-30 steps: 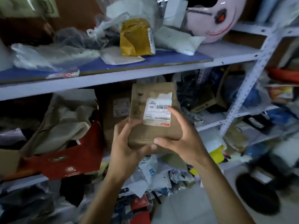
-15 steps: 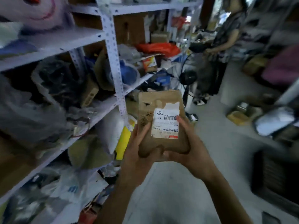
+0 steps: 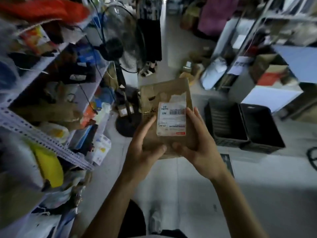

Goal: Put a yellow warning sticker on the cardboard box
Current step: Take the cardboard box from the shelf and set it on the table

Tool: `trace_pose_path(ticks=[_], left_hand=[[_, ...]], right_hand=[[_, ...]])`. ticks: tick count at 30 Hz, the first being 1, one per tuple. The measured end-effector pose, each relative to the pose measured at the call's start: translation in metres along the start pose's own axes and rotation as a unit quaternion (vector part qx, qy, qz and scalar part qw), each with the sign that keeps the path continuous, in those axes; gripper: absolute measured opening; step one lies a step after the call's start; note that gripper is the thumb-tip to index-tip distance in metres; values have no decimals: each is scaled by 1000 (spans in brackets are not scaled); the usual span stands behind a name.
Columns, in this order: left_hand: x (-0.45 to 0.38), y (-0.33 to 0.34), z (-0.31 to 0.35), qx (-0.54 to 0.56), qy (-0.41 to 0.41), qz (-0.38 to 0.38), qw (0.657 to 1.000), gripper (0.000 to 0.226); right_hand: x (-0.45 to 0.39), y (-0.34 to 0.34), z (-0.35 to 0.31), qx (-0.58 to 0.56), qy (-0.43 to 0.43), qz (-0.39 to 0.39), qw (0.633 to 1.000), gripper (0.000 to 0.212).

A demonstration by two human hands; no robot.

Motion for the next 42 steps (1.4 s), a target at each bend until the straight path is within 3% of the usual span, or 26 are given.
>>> trace_pose_path(ticks=[5, 9, 14, 20, 26, 31, 42], left_hand=[[-71, 5, -3, -52, -11, -62, 997, 65], [-133, 12, -7, -91, 13, -132, 987, 64], [-214, 53, 0, -63, 36, -232, 970, 66], [-284, 146, 27, -66, 126, -424, 894, 60], [-306, 271, 38, -51, 146, -526, 836, 59], [-308, 381, 47, -36, 156, -560, 812, 57], [-346, 552, 73, -39, 145, -578, 802, 54]], right_hand=[[-19, -10, 44, -97, 51, 50, 993, 91], [-45, -25, 71, -62, 98, 81, 990, 94], [-70, -78, 87, -45, 139, 167, 975, 97], [-49, -148, 103, -44, 182, 324, 927, 91], [2, -212, 135, -48, 210, 451, 866, 92], [52, -276, 174, -57, 211, 517, 828, 92], [98, -418, 239, -23, 257, 546, 797, 90]])
Point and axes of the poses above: each hand's wrist, its own x-axis away from the middle knuckle, its own y-axis out of the palm, z = x × y, the point moved 2 cm from there along -x, towards the middle knuckle, and after that the axes turned 7 degrees about -z, right-handed, at the moved point
